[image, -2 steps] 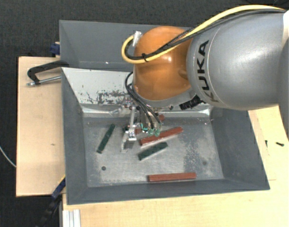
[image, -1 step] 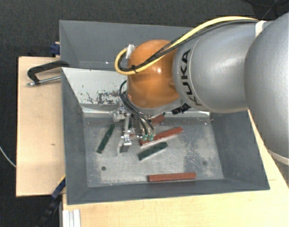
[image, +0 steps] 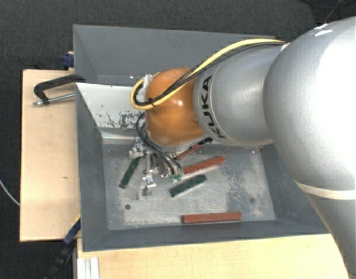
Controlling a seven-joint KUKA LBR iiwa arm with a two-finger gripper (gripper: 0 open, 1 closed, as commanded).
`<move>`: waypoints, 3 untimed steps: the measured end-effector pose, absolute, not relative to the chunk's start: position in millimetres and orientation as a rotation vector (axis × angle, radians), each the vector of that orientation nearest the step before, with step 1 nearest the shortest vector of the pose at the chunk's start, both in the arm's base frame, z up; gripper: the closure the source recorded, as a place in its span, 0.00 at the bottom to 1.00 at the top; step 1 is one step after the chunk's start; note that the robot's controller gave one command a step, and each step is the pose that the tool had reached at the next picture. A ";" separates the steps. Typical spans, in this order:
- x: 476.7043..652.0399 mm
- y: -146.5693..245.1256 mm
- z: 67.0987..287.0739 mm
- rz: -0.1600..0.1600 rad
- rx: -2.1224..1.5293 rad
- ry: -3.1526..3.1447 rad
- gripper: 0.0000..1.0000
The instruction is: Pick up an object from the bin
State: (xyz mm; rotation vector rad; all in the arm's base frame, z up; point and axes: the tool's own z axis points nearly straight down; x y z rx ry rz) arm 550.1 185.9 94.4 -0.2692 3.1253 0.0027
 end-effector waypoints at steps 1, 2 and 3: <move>555.3 184.8 76.6 0.004 -0.541 3.096 1.00; 555.4 184.9 76.6 0.004 -0.541 3.095 1.00; 562.3 166.2 210.7 0.003 -0.545 3.088 1.00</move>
Offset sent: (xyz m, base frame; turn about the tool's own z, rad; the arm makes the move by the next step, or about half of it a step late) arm 0.0000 0.0000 0.0000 0.0000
